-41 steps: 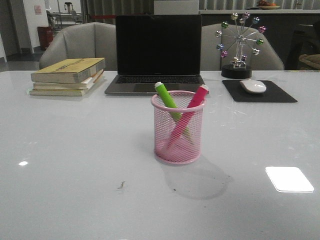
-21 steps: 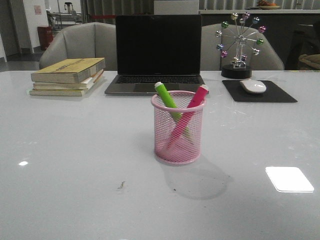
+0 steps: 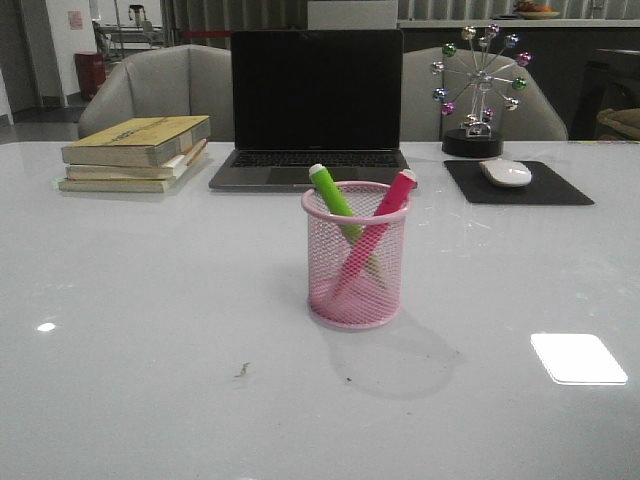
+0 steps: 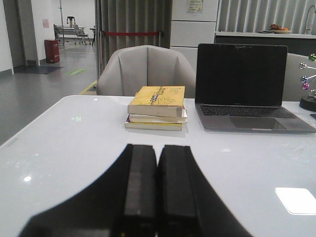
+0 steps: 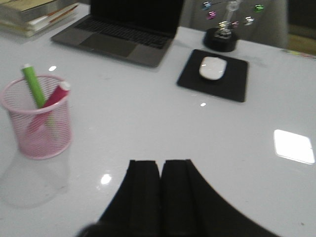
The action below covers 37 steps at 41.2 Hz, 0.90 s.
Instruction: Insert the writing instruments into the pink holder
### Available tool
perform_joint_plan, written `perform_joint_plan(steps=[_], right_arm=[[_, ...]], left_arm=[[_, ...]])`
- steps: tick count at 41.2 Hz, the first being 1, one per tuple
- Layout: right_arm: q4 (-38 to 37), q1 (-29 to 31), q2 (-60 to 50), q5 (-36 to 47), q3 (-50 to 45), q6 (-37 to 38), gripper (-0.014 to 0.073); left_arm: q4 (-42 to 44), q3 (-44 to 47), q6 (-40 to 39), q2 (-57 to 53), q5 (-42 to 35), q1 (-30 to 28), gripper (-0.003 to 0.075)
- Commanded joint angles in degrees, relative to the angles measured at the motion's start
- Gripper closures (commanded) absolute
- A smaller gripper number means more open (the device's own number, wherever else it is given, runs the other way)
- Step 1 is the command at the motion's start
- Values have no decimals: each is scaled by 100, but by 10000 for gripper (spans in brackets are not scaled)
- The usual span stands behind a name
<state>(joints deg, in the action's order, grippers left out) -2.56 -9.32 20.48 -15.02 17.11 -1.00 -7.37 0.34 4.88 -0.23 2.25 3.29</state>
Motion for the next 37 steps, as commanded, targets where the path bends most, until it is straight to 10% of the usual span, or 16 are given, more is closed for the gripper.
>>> perform_joint_plan(steps=[1, 37], right_arm=[[34, 539, -666, 862, -473, -46, 539], [424, 818, -2219, 1875, -1847, -46, 539]], left_arm=[[-43, 14, -15, -111, -528, 40, 629], [-43, 14, -15, -111, -528, 40, 629]])
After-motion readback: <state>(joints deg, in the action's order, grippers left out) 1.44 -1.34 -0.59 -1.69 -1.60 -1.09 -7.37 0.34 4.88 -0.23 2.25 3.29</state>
